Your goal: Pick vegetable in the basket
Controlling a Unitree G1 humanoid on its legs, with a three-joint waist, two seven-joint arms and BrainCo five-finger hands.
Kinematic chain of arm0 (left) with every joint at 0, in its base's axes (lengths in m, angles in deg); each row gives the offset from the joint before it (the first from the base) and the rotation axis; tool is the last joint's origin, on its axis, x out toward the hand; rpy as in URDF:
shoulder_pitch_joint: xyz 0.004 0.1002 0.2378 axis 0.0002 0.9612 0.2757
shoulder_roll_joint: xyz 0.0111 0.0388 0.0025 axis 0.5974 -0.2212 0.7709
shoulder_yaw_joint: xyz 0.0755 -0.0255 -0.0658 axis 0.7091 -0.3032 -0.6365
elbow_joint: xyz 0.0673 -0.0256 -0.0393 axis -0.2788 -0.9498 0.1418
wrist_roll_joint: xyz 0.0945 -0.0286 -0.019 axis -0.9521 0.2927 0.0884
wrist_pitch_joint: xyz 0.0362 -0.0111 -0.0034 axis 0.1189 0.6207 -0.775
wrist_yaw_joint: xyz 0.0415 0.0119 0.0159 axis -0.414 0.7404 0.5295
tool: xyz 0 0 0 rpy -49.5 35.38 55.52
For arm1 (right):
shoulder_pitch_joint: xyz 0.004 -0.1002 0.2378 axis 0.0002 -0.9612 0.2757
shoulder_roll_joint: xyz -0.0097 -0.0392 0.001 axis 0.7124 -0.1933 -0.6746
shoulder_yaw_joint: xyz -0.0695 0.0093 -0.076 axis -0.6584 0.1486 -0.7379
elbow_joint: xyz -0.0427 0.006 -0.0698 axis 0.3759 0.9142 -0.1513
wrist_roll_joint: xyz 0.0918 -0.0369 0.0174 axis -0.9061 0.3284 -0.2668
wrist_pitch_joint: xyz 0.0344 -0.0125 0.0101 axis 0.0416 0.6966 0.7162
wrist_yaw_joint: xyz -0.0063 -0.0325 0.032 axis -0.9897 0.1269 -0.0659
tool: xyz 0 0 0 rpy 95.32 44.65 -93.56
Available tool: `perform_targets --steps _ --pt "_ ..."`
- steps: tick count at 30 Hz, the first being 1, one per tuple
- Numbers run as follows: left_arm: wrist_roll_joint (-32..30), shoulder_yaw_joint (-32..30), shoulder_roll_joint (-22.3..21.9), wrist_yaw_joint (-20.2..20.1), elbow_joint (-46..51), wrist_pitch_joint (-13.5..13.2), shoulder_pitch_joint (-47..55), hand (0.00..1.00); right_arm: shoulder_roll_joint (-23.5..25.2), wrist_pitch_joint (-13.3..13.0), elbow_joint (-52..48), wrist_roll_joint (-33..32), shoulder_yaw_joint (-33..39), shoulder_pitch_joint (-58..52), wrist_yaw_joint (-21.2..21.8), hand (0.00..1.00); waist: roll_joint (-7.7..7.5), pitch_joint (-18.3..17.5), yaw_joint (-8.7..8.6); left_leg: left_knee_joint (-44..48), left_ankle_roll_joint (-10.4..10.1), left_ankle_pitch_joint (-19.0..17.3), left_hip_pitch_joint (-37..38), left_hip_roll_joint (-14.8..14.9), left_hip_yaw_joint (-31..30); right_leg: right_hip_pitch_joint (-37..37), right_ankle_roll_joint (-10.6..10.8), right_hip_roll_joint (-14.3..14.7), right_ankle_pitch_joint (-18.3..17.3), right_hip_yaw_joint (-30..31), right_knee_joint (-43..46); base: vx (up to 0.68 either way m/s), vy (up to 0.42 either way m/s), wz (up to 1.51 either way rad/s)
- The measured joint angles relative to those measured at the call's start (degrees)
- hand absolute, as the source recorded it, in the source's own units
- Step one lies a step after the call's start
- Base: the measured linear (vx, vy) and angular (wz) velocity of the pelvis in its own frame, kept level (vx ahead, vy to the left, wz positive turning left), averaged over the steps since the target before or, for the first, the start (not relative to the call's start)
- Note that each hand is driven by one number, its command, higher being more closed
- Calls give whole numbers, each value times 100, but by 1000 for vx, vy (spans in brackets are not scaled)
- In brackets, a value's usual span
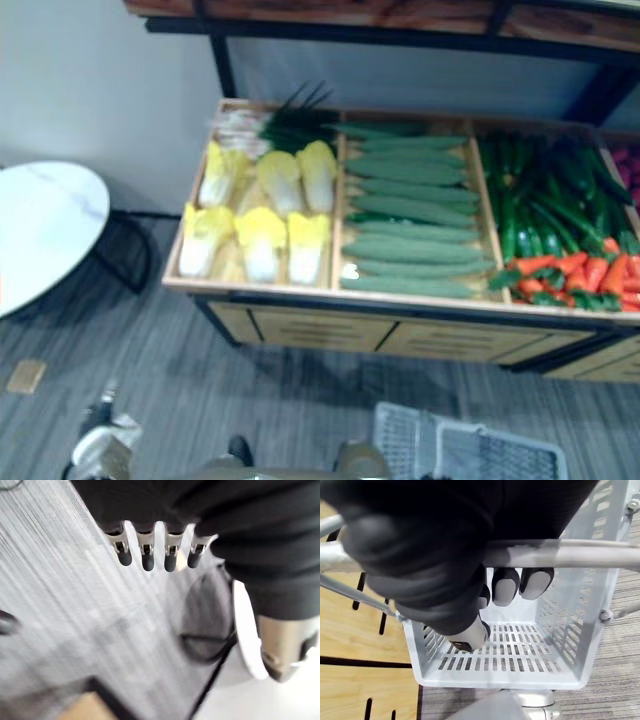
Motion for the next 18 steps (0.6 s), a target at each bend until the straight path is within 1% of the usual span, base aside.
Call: perform_targets --steps 1,3,4,5,6,8,10,12,13,14,15,16,18 --pt "345 -163 107 140 140 -145 -8 0 -12 14 -3 4 1 -12 -48 100 22 -26 -5 2 -14 -11 41 47 112 44 -13 65 76 100 -125 19 -2 -65" --pt "807 -357 310 403 427 -386 -146 0 -36 17 -6 4 7 -76 -121 100 21 -64 -12 19 -35 -28 108 100 279 90 -32 151 220 236 -335 40 -12 -45" --pt "888 -358 375 468 519 -458 -211 0 -42 17 -7 4 7 -105 -134 100 25 -73 -8 30 -36 -29 111 109 298 103 -35 164 256 250 -391 38 -14 -31" --pt "894 -333 558 556 697 -514 -370 0 -56 17 -9 4 15 -185 -143 100 33 -83 -23 31 -36 -28 113 116 337 140 -33 179 311 266 -478 37 -5 -13" --pt "886 -329 608 585 766 -528 -437 0 -66 17 -9 4 17 -213 -145 100 40 -87 -25 32 -37 -28 124 118 379 148 -34 181 324 289 -495 44 3 -17" --pt "661 -241 724 674 1007 -538 -551 0 -102 15 -10 2 19 -280 -153 100 74 -135 -24 32 -35 -28 150 113 423 162 -26 199 409 374 -579 46 11 -21" --pt "205 161 856 710 1420 -529 -607 0 -106 8 -17 -5 34 -321 -171 100 105 -144 -34 33 -35 -29 153 100 443 179 -22 200 460 401 -650 43 8 -9" --pt "-741 698 897 721 2103 -446 -615 0 -105 -25 -51 -29 52 -414 -172 100 141 -163 -35 33 -34 -28 152 87 426 212 -21 191 469 388 -679 32 5 3" --pt "-945 836 896 717 2248 -429 -613 0 -105 -40 -56 -31 59 -435 -172 100 157 -174 -35 33 -34 -28 152 84 419 222 -19 188 471 383 -687 23 5 7" --pt "-1495 1082 896 698 2506 -355 -606 0 -112 -67 -58 -40 75 -465 -177 100 186 -183 -49 33 -34 -28 176 76 405 265 -13 180 475 370 -710 11 3 4" --pt "-1703 1209 895 691 2629 -309 -597 0 -118 -85 -62 -42 84 -485 -176 100 201 -188 -51 33 -34 -28 192 73 404 269 -13 178 476 368 -717 -4 3 4" --pt "-2221 1475 864 664 2886 -226 -584 0 -135 -109 -65 -44 124 -518 -175 100 242 -214 -55 33 -33 -28 207 70 400 288 -7 176 481 364 -736 0 0 0" --pt "-2668 1676 783 602 3063 -182 -584 0 -181 -114 -73 -45 125 -535 -165 100 286 -226 -62 33 -33 -29 207 70 398 300 -12 176 505 359 -773 0 0 0"
